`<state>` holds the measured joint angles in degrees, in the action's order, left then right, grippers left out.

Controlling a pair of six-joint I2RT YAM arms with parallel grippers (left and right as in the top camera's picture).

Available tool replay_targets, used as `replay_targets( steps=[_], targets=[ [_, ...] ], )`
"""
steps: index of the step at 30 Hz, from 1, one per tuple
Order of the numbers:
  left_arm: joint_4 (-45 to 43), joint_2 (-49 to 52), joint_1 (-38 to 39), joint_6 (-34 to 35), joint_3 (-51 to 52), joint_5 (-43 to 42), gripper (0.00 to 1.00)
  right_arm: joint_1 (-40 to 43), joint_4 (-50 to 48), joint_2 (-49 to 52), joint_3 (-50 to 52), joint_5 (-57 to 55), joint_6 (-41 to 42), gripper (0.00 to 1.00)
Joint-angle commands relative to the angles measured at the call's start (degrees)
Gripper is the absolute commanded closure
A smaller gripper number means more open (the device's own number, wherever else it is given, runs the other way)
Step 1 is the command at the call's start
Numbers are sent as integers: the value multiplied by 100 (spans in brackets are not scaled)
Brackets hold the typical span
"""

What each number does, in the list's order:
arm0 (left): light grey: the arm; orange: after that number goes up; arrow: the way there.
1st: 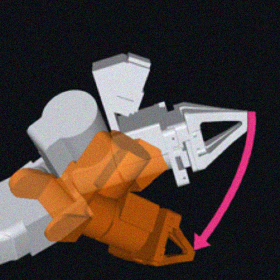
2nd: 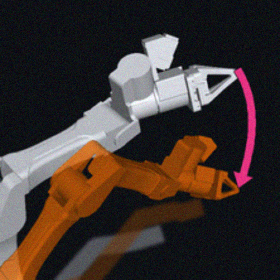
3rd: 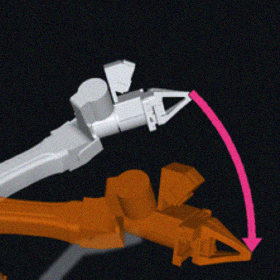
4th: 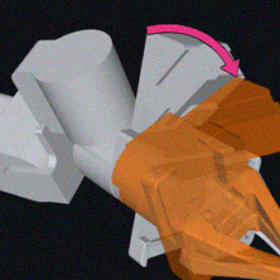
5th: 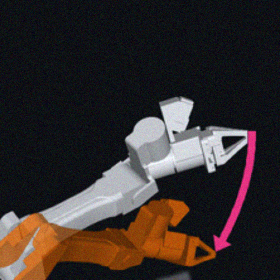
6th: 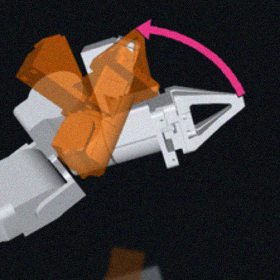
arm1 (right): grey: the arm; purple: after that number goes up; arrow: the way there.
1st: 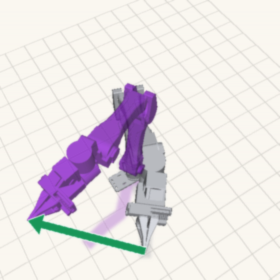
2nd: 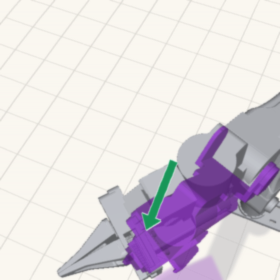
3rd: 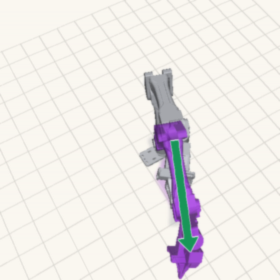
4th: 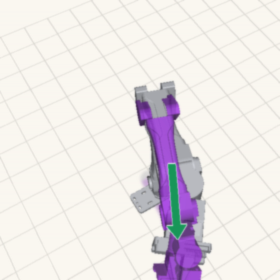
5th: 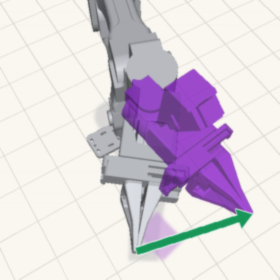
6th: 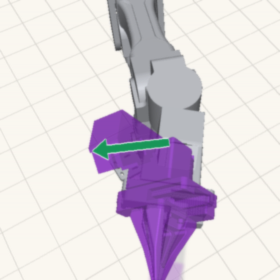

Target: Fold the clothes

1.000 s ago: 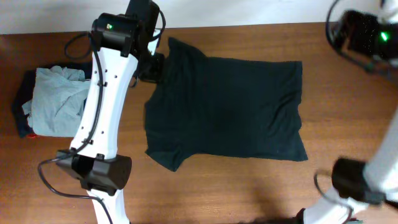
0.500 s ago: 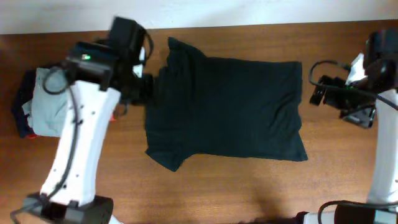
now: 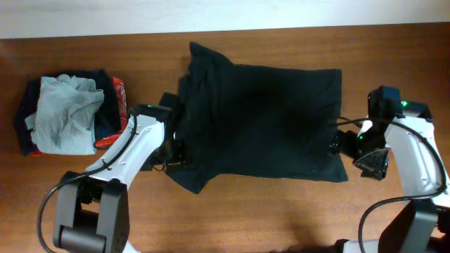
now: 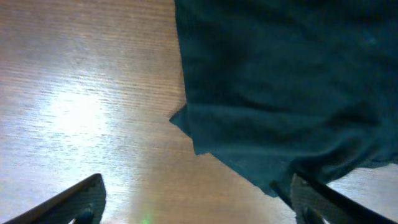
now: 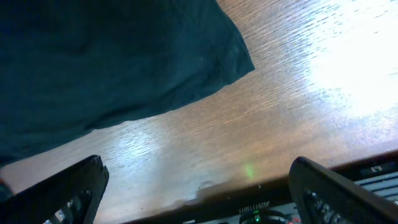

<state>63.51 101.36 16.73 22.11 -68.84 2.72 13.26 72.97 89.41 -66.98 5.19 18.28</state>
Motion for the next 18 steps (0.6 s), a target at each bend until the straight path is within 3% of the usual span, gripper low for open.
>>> replay_targets(
  steps=[1,4,11,18],
  targets=[
    [-369,-50,-2,83,492,-63,16,-11,-289,-66,396,-28,70,6],
    [-684,-50,-2,83,863,-66,31,-11,-678,-66,800,17,68,9],
    [-1172,-50,-2,81,1150,-66,53,-11,-1257,-66,1303,74,63,16],
    [-1799,-46,0,79,1167,-63,58,-11,-1755,-66,1709,55,0,18]
  ],
)
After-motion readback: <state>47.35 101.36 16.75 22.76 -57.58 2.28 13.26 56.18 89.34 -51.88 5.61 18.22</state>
